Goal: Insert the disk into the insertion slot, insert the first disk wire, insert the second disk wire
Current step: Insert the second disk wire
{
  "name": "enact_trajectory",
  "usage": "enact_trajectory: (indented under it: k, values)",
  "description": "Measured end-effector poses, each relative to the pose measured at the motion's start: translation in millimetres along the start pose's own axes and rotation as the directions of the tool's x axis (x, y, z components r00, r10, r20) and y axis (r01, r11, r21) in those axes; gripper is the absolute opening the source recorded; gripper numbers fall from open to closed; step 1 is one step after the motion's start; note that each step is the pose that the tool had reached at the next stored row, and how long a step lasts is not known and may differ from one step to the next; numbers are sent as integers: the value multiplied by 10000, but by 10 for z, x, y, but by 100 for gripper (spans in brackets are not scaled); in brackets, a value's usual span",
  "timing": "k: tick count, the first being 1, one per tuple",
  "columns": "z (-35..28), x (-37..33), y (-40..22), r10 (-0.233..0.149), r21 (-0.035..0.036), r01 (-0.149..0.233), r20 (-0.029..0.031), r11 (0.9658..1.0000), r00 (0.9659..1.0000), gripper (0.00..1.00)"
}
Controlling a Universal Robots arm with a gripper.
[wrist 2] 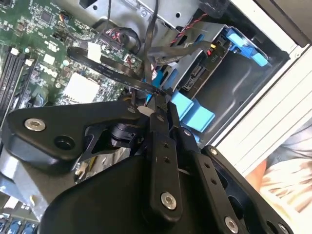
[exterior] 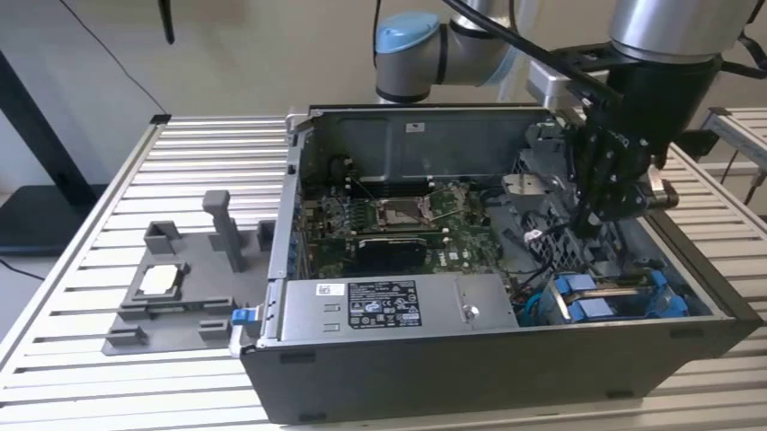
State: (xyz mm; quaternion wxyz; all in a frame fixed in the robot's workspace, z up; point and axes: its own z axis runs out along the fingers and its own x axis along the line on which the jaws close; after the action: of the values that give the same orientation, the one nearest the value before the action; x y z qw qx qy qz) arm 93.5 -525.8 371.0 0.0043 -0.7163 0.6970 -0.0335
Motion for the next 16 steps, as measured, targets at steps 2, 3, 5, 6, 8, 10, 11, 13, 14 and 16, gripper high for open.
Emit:
enact_trajectory:
  k: [2, 3, 5, 6, 8, 10, 11, 13, 14, 16]
  values:
    - [2, 31, -6, 12, -9, -12, 247, 10000, 9997, 16]
    - [2, 48, -9, 17, -19, -17, 338, 10000, 9994, 16]
    - [4, 87, -17, 23, -61, -21, 470, 10000, 9989, 16]
    - [5, 108, -21, 26, -98, -21, 504, 9999, 9987, 16]
    - [8, 147, -34, 29, -212, -18, 537, 9998, 9986, 16]
    - [11, 177, -56, 32, -345, -13, 567, 9994, 9984, 16]
    - [12, 193, -69, 35, -407, -11, 584, 9992, 9983, 16]
    - [15, 223, -95, 38, -518, -6, 619, 9987, 9981, 16]
    - [18, 237, -108, 40, -568, -4, 642, 9984, 9979, 16]
    - [22, 265, -135, 46, -657, 0, 691, 9978, 9976, 16]
